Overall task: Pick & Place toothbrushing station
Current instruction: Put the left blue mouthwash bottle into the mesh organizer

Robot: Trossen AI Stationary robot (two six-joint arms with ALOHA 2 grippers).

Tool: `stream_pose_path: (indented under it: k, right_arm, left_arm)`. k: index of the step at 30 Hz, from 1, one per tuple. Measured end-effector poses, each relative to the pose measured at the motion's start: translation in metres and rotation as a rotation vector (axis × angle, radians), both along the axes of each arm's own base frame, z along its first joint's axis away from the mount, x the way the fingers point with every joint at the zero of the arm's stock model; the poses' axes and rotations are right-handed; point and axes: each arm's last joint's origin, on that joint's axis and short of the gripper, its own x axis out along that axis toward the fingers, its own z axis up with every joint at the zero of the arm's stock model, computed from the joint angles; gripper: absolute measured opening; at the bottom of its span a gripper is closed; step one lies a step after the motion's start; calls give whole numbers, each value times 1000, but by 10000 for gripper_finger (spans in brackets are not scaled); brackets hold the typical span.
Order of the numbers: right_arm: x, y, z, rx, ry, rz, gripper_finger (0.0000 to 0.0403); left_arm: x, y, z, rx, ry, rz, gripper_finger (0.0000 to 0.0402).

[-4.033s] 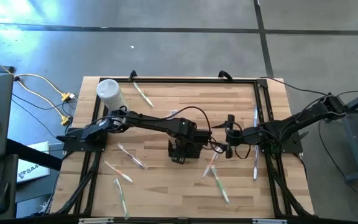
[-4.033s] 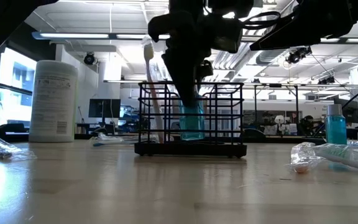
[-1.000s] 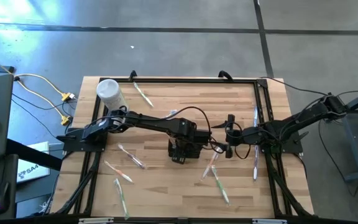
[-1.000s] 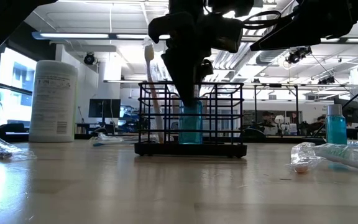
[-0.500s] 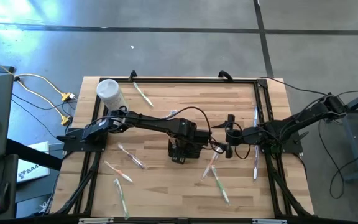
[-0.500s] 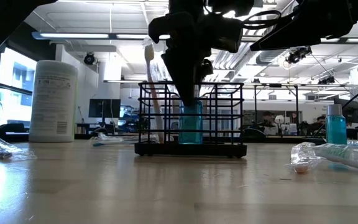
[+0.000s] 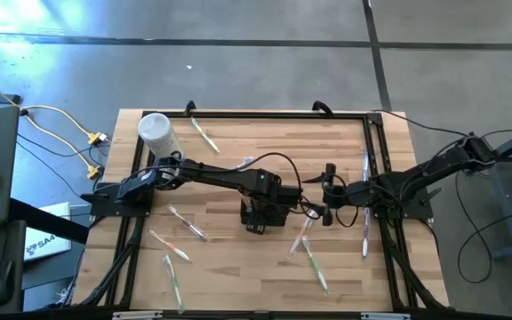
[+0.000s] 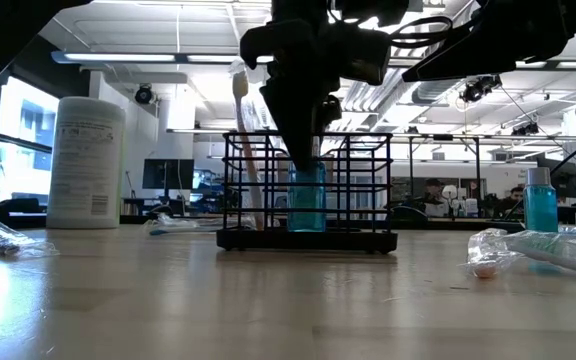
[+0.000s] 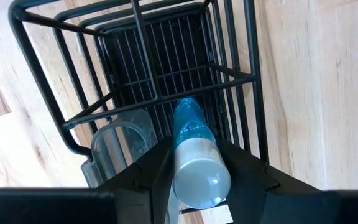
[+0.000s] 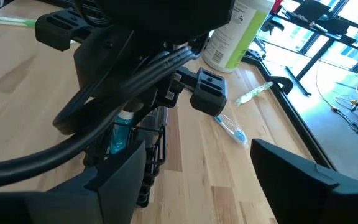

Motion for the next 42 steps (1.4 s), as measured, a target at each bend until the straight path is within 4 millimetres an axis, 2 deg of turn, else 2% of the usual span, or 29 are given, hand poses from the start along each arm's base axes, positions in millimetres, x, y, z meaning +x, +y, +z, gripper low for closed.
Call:
stream_pose_path:
  k: [5, 15, 22, 28, 33, 42]
  right_arm:
    - [0, 0, 0, 5, -1, -2, 283]
    - [0, 0, 0, 7, -1, -2, 284]
    - [0, 0, 0, 7, -1, -2, 281]
    - [0, 0, 0, 7, -1, -3, 281]
    - [0, 0, 0, 7, -2, -3, 281]
    - [0, 0, 0, 21, -3, -8, 280]
  left_arm:
    - [0, 0, 0, -1, 3, 10, 129]
    - [0, 0, 0, 15, 3, 35, 158]
    - [-1, 0, 0, 16, 4, 29, 139]
    - [0, 1, 10, 21, 5, 30, 121]
    - [1, 2, 18, 43, -17, 36, 119]
    - [-2, 3, 19, 63, 11, 38, 118]
